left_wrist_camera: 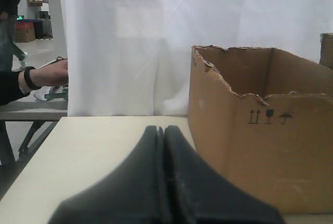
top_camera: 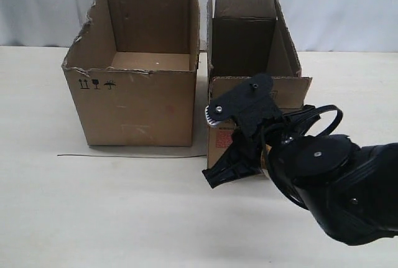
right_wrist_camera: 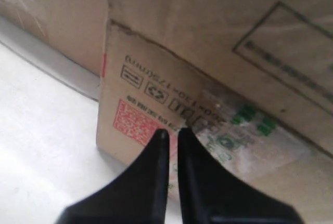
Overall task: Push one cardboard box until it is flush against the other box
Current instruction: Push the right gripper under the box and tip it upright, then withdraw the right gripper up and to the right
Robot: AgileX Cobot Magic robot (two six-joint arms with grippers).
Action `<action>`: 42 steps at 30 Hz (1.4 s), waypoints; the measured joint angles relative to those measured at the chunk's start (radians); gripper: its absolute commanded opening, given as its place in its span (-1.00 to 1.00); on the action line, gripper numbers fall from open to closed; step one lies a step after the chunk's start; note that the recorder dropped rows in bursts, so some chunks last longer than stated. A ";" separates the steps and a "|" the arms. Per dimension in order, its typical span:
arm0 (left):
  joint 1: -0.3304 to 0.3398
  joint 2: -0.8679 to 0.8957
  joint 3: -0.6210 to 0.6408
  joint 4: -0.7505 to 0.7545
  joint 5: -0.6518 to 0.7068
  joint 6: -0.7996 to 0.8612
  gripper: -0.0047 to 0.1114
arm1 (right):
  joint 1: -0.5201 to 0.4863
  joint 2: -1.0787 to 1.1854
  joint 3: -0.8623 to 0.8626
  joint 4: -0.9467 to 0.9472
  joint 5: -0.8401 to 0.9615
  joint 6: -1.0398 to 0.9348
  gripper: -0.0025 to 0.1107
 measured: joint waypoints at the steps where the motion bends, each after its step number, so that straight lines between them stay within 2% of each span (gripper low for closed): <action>1: 0.000 0.000 0.000 0.000 0.000 0.000 -0.92 | 0.000 0.002 0.000 -0.016 0.008 0.012 -0.86; 11: 0.000 0.000 0.000 0.000 0.000 0.000 -0.92 | -0.004 0.006 0.000 -0.143 0.075 0.126 -0.86; 19: 0.000 0.000 0.000 0.000 0.000 0.000 -0.92 | -0.081 0.054 -0.034 -0.151 0.075 0.134 -0.87; 28: 0.000 0.000 0.000 0.000 0.000 0.000 -0.92 | -0.151 0.062 -0.067 -0.151 0.015 0.134 -0.87; 42: 0.000 0.000 0.000 0.000 0.000 0.000 -0.92 | -0.157 0.044 -0.091 -0.151 -0.073 0.124 -0.87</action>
